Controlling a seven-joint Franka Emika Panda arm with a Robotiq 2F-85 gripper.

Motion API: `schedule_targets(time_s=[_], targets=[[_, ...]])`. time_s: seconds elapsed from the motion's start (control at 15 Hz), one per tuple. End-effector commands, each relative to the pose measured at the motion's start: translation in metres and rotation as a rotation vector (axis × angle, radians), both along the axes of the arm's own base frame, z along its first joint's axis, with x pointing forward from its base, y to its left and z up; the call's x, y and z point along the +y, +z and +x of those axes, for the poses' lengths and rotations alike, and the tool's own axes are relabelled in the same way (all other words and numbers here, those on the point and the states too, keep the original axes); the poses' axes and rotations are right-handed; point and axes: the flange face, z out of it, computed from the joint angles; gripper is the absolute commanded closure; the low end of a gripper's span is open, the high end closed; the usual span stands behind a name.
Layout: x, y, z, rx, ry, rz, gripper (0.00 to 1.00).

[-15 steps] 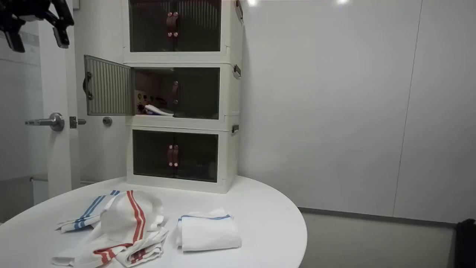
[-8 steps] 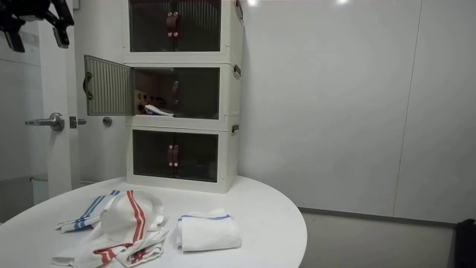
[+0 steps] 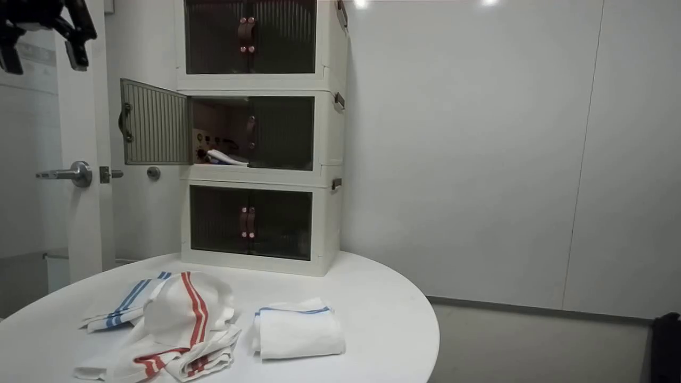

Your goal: Open the cabinet door

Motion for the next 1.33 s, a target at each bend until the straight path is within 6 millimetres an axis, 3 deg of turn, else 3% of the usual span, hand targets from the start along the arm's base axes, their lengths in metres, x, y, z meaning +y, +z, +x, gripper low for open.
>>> schedule_targets(time_s=[0.0,0.2,0.4,0.73,0.93,1.07,1.27], targets=[[0.024,0.006,0.018,0.038,0.115,0.139,0.00],[0.019,0.012,0.045,0.010,0.195,0.259,0.00],[-0.011,0.017,0.072,0.001,0.245,0.391,0.00],[-0.110,0.015,0.120,-0.046,0.173,0.516,0.00],[-0.157,0.009,0.146,-0.092,0.124,0.578,0.00],[-0.169,0.005,0.164,-0.153,0.106,0.641,0.00],[-0.163,-0.004,0.186,-0.178,0.218,0.669,0.00]])
